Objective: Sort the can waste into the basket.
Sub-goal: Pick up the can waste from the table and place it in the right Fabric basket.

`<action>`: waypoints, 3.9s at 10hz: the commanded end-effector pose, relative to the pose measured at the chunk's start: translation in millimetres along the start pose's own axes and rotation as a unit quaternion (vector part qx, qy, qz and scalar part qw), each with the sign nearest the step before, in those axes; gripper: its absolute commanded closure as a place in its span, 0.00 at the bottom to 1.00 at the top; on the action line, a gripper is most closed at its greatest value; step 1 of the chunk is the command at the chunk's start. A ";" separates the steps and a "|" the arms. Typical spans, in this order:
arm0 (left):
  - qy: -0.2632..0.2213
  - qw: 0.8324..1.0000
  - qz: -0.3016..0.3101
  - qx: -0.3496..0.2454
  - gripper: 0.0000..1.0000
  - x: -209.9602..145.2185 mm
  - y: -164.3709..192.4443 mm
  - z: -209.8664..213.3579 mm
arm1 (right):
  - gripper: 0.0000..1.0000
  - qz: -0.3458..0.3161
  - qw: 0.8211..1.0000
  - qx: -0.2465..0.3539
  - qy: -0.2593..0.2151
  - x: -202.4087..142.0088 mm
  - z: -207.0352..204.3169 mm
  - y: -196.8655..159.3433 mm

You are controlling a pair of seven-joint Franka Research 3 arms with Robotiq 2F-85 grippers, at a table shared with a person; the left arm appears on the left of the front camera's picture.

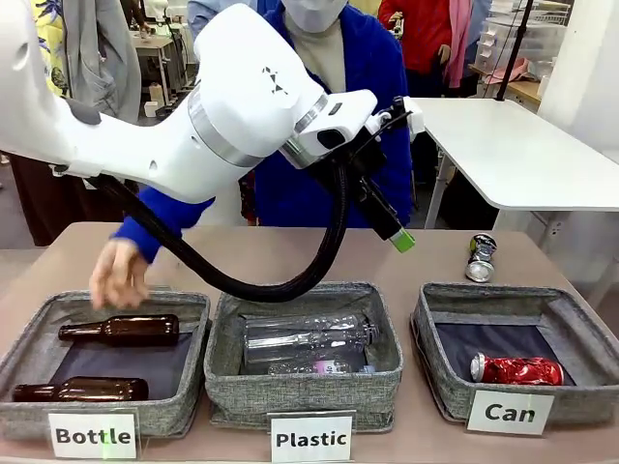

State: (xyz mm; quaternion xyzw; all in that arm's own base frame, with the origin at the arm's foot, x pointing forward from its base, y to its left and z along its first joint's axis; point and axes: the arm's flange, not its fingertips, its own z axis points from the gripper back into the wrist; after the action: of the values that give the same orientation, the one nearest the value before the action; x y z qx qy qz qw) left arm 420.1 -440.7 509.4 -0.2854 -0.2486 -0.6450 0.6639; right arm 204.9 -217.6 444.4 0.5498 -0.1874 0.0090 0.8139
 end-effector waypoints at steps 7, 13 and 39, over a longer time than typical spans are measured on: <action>-0.121 0.971 0.200 0.044 0.00 -162.3 -38.2 163.3 | 0.00 0.055 0.995 0.026 0.081 7.7 -129.3 58.4; -0.393 0.793 0.459 0.082 0.00 -386.9 -126.1 214.6 | 0.00 -0.009 0.991 0.076 0.109 -1.2 -251.1 46.4; -0.369 0.791 0.481 0.082 0.00 -376.4 -41.8 267.3 | 0.00 0.123 0.844 -0.523 -0.010 130.0 -215.4 66.5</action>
State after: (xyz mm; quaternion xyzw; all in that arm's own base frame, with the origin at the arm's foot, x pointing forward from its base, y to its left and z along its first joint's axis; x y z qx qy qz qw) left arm 372.3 15.7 439.3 -0.5238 -0.3556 -0.0689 0.7710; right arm 380.3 -26.7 475.2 0.0564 -0.2349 0.0392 0.9696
